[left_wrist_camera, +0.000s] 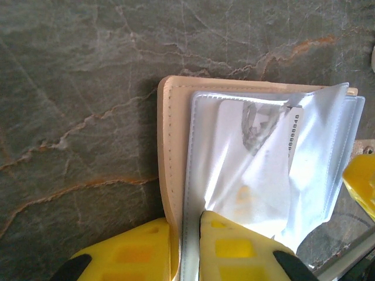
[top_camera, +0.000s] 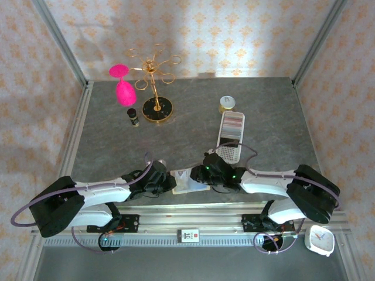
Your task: Put the credit cards into the card holder
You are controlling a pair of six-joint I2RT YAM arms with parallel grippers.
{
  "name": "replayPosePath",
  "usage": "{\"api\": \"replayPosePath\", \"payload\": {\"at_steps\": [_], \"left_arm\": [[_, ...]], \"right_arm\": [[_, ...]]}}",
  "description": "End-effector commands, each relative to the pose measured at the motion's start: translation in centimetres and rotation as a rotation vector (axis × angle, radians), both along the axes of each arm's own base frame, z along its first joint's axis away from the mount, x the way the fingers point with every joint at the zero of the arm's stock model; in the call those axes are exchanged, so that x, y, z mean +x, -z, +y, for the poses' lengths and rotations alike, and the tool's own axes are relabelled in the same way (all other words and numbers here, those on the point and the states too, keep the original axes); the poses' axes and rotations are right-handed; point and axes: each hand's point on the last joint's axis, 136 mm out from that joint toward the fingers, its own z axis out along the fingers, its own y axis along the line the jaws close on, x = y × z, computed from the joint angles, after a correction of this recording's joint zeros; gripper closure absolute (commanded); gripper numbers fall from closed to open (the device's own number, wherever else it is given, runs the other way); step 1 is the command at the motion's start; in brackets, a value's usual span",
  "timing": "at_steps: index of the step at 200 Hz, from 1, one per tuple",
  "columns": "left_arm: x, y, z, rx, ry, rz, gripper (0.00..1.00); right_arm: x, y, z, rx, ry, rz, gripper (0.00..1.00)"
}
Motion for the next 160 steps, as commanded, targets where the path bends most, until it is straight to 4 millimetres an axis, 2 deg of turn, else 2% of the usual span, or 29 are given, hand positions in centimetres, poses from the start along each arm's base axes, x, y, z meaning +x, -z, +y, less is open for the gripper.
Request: {"api": "replayPosePath", "payload": {"at_steps": [1,44,113,160], "left_arm": [[-2.5,3.6,3.1,0.152,0.013,0.106,0.85],[-2.5,3.6,3.0,0.152,0.017,0.108,0.86],[-2.6,3.6,3.1,0.154,0.02,0.109,0.86],[-2.5,3.6,3.1,0.152,0.018,0.108,0.86]], "right_arm": [[0.1,0.9,-2.2,-0.051,0.074,0.014,0.69],[-0.5,1.5,-3.1,-0.027,0.099,0.038,0.66],[-1.2,1.8,-2.1,0.04,0.063,0.061,0.63],[-1.1,0.7,-1.3,0.094,0.038,0.043,0.67]]}}
